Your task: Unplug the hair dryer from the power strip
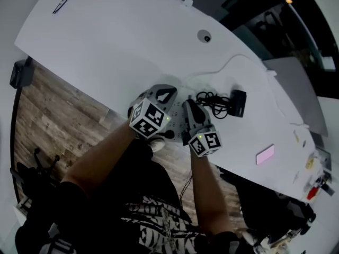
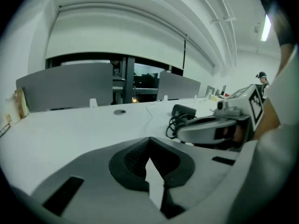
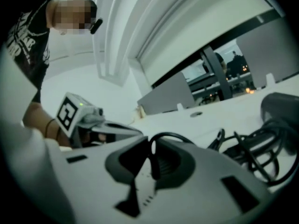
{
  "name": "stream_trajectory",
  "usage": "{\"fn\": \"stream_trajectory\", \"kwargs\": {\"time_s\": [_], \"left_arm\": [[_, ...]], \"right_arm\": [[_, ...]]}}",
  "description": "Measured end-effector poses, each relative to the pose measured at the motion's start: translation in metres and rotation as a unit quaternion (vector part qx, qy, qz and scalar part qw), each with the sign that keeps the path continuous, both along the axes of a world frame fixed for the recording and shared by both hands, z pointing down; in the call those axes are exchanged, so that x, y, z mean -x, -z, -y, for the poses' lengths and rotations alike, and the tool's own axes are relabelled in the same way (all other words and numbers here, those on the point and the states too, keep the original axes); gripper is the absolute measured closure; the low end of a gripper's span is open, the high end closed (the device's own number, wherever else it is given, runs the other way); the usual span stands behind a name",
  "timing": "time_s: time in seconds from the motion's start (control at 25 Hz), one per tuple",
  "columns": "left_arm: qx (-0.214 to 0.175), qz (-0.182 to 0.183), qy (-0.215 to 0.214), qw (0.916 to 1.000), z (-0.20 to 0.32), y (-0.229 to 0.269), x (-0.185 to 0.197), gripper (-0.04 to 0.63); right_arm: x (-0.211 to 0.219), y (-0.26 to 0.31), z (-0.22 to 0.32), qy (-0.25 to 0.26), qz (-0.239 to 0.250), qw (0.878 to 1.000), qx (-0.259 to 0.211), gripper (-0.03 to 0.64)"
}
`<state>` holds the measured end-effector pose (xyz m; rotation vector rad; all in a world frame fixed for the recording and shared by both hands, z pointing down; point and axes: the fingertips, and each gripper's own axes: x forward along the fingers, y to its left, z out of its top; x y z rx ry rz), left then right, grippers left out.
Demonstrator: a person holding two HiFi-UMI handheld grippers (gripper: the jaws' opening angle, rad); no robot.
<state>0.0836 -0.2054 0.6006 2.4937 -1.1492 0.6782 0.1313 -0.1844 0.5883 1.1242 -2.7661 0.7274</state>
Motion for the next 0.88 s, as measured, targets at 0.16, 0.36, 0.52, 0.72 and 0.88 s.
{"fn": "stream_trajectory", "kwargs": {"time_s": [0.16, 0.36, 0.52, 0.72, 0.88], "left_arm": [[0.024, 0.014, -0.032, 0.9991, -0.027, -0.019, -0.028, 0.575], [0.007, 0.066, -0.041, 0.997, -0.02, -0.04, -0.024, 0.575], [-0.02, 0.081, -0.037, 0.9958, -0.018, -0.046, -0.024, 0.574], [-0.001, 0.051, -0.027, 0.9983, -0.015, -0.05, -0.023, 0.574], [0.017, -0.035, 0.007, 0.9992, -0.014, -0.035, -0.007, 0.574]], "right_arm": [[0.004, -0.004, 0.019, -0.039, 0.023, 0.999, 0.021, 0.551], [0.015, -0.006, 0.036, -0.052, 0.055, 0.996, 0.047, 0.551], [0.006, 0.039, 0.041, -0.071, 0.177, 0.981, 0.028, 0.558], [-0.001, 0.048, 0.056, -0.049, 0.082, 0.995, -0.009, 0.554], [-0.031, -0.007, 0.059, -0.075, -0.025, 0.995, 0.062, 0.541]]}}
